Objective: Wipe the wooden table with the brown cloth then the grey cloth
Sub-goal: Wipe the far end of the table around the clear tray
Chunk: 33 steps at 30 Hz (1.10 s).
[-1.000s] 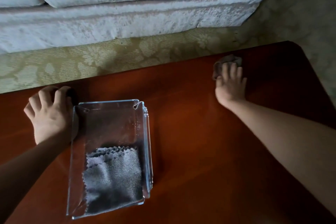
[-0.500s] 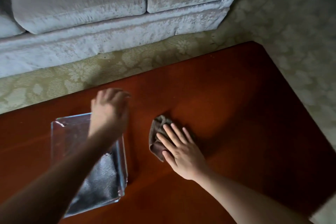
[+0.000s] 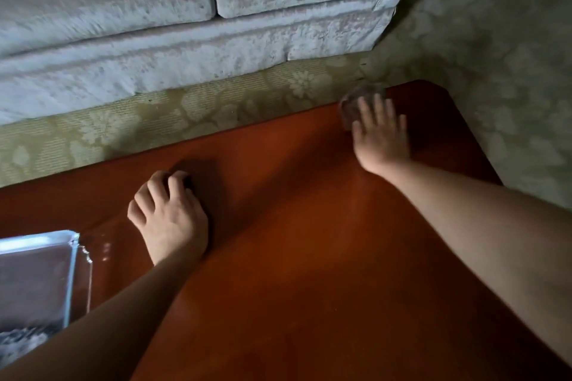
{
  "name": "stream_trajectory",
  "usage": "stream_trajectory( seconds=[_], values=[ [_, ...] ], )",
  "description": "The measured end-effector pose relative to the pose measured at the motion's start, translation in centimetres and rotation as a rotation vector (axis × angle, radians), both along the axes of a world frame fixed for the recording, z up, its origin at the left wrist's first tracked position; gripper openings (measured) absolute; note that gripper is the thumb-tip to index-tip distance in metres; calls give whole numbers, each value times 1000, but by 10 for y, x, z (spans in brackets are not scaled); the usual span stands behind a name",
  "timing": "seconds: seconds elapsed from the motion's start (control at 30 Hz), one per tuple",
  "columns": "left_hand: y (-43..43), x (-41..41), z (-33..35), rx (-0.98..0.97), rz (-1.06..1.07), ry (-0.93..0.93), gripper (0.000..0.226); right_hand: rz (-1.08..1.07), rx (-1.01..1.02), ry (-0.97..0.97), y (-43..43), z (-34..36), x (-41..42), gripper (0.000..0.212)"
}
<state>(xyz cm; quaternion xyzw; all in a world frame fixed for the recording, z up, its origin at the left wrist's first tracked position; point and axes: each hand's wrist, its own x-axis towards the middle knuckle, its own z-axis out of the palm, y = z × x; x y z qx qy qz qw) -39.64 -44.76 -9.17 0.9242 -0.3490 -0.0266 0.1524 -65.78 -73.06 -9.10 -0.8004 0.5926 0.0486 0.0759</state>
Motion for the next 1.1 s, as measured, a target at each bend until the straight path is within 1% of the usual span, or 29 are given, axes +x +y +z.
stream_trajectory(
  seconds=[0.1, 0.17, 0.2, 0.23, 0.27, 0.33, 0.4, 0.47, 0.57, 0.63, 0.73, 0.8, 0.87, 0.97, 1.03, 1.07, 1.1],
  values=[
    [0, -5, -4, 4, 2, -41, 35, -268, 75, 5, -44, 11, -33, 61],
    [1, -4, -5, 16, 6, -47, 36, -353, 86, 2, -43, 12, -31, 62],
    [0, -5, -4, 17, 13, -53, 36, -341, 66, -3, -36, 11, -22, 63],
    [0, -5, -4, 17, 19, -59, 37, -273, 27, -3, -23, 10, -9, 64],
    [0, -5, -3, 14, 21, -62, 37, -153, -15, 1, -4, 9, 8, 67],
    [-1, -9, -2, -1, 24, -65, 38, 175, -59, 8, 42, 9, 46, 66],
    [-1, -10, -1, -9, 24, -83, 38, 485, -34, -13, 93, 6, 80, 64],
    [-3, -11, -1, -1, 41, -91, 39, 618, 35, -60, 120, 8, 97, 63],
    [-15, -16, -2, -13, 115, -54, 38, 672, 19, -66, 95, 5, 80, 61],
    [-20, -21, -6, -19, 158, -80, 32, 581, 5, -7, 55, 3, 52, 63],
    [-21, -24, -12, -28, 156, -131, 32, 212, -27, 11, -21, 5, -13, 65],
    [-20, -24, -14, -25, 153, -146, 32, -22, 37, -6, -63, 12, -61, 62],
    [-19, -23, -13, -30, 154, -157, 31, -203, 102, 4, -79, 18, -91, 60],
    [-19, -24, -15, -31, 136, -170, 31, -408, 107, -20, -76, 15, -92, 60],
    [-20, -23, -16, -32, 141, -188, 30, -454, 91, -35, -66, 13, -73, 62],
    [-20, -21, -16, -27, 147, -188, 30, -414, 88, -32, -57, 13, -61, 62],
    [-20, -21, -16, -24, 152, -183, 31, -325, 81, -24, -46, 13, -48, 63]
  ],
)
